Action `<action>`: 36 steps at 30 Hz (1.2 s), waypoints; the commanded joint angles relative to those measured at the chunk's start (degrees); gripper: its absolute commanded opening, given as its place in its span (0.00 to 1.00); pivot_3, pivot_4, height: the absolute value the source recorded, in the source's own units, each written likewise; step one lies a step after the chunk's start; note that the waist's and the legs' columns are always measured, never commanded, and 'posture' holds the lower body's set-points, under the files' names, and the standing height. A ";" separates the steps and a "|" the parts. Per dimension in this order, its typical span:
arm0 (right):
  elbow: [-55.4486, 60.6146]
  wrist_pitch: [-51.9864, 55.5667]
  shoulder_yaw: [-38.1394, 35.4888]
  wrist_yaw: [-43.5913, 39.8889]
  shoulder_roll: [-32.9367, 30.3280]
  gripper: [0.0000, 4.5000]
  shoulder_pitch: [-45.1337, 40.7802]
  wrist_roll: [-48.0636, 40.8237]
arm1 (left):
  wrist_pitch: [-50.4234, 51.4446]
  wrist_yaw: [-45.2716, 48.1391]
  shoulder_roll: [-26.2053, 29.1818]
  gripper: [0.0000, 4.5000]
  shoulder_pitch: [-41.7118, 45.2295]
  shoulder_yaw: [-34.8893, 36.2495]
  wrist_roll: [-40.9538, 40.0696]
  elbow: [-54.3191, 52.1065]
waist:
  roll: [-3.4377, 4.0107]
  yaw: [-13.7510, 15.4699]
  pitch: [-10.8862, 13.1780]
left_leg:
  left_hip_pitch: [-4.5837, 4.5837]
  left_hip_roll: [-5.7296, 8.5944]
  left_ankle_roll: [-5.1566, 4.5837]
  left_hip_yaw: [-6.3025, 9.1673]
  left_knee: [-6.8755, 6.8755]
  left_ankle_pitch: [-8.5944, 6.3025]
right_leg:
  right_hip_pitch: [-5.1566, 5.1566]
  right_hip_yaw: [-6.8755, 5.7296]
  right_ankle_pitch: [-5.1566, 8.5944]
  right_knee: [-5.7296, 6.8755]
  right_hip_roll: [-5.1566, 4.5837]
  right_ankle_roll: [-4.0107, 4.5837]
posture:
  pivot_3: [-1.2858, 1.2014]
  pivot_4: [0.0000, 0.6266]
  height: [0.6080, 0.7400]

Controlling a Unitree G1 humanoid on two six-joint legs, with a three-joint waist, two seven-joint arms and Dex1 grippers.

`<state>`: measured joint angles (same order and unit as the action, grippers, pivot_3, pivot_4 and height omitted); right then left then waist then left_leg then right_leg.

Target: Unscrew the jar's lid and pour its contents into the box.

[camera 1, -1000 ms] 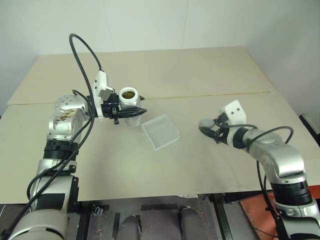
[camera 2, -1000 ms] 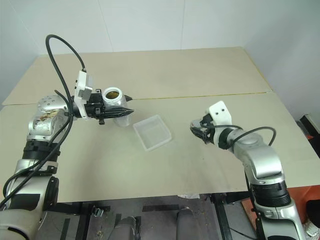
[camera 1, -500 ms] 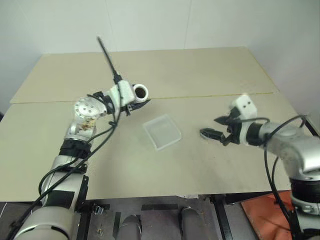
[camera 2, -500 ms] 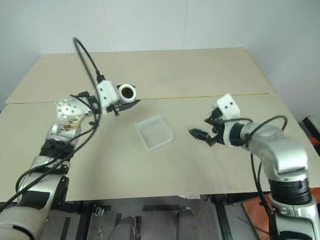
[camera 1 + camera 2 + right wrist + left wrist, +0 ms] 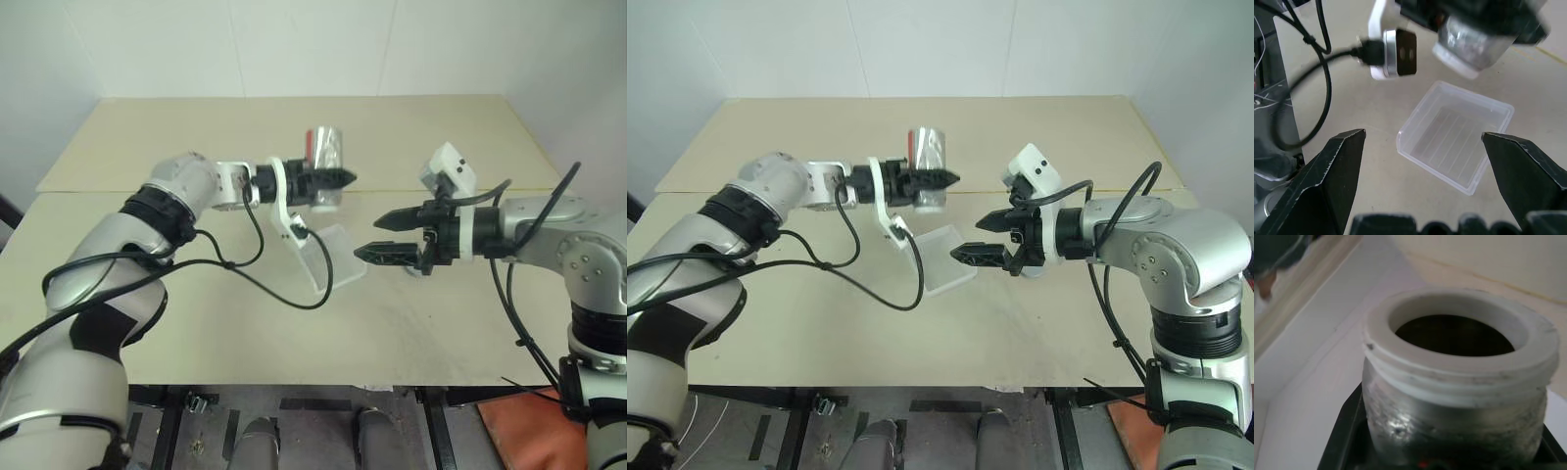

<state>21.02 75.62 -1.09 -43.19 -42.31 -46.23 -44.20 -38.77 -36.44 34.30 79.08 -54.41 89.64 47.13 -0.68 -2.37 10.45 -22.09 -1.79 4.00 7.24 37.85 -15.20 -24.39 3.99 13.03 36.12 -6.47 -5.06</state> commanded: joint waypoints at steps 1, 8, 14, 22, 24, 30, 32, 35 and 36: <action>1.64 -1.12 -2.13 1.13 0.60 0.99 -0.30 -1.05 | 2.67 -1.65 -0.27 0.44 0.53 -1.05 0.49 -0.68 | 0.00 0.01 0.00 | -0.04 0.00 0.01 0.00 0.00 0.01 | -0.03 0.00 0.00 0.00 0.00 0.00 | 0.52 0.24 1.00; 3.73 -1.12 -3.33 2.67 0.64 0.99 1.47 -2.20 | 2.52 -1.73 -0.82 0.44 0.71 -0.53 -2.24 -0.41 | -0.01 0.07 0.00 | -0.12 0.01 0.06 0.00 0.01 0.03 | -0.09 -0.01 0.00 0.00 -0.02 0.00 | 0.52 0.24 1.00; 4.08 -1.31 -3.37 3.25 0.36 0.99 2.03 -2.61 | 1.12 -0.54 0.61 0.44 -0.70 0.12 -4.94 -1.48 | 0.00 -0.09 0.00 | -0.10 0.00 0.06 0.00 0.01 0.03 | -0.09 -0.01 0.00 0.02 -0.02 0.00 | 0.52 0.24 1.00; 6.01 -14.07 -3.61 3.41 -0.92 0.99 7.64 3.65 | -5.46 27.82 -0.14 0.44 -5.95 19.75 -40.29 9.87 | 0.00 -0.15 0.00 | -0.11 0.00 0.08 0.00 0.02 0.04 | -0.09 -0.02 0.00 0.00 -0.02 0.00 | 0.52 0.24 1.00; 6.11 -17.18 -3.48 2.51 -1.67 0.99 9.12 4.98 | -3.78 39.81 -0.98 0.44 -9.16 26.22 -52.23 9.38 | 0.01 -0.26 0.00 | -0.09 0.00 0.13 0.00 0.01 0.08 | -0.09 -0.02 0.00 0.00 -0.03 0.00 | 0.52 0.24 1.00; 4.59 -22.14 -3.63 -0.49 -4.02 0.99 10.48 6.83 | 31.41 70.77 -6.64 0.44 -22.85 47.28 -89.91 -9.66 | 0.01 -0.57 -0.01 | -0.02 -0.02 0.15 0.02 0.04 0.08 | 0.04 -0.03 0.00 0.05 -0.03 0.01 | 0.52 0.24 1.00; 4.27 -22.73 -3.90 -1.40 -4.67 0.99 10.57 6.88 | 42.17 73.42 -7.00 0.44 -26.24 51.67 -96.21 -15.91 | 0.01 -1.15 -0.01 | -0.01 -0.02 0.14 0.05 0.06 0.08 | 0.03 -0.03 0.00 0.05 -0.02 0.01 | 0.52 0.24 1.00; 4.04 -23.25 -4.22 -2.21 -5.43 0.99 10.69 6.80 | 52.80 73.73 -7.63 0.44 -29.90 56.50 -102.47 -22.15 | 0.01 -1.73 -0.01 | 0.05 -0.02 0.14 0.06 0.07 0.08 | 0.09 -0.03 0.00 0.06 -0.02 0.01 | 0.52 0.24 1.00; 3.93 -23.34 -4.30 -2.50 -5.69 0.99 10.66 6.75 | 54.30 73.62 -7.91 0.44 -31.13 57.73 -103.71 -22.89 | 0.01 -1.75 -0.01 | 0.11 -0.02 0.13 0.05 0.07 0.08 | 0.13 -0.03 0.00 0.06 -0.02 0.02 | 0.52 0.24 1.00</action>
<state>24.02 54.10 -3.22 -45.02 -47.07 -35.18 -37.18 11.76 37.10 26.61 48.46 0.41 -10.50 28.10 -0.66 -4.12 10.44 -21.95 -1.81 4.13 7.29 37.92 -15.13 -24.25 3.96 13.03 36.19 -6.48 -5.05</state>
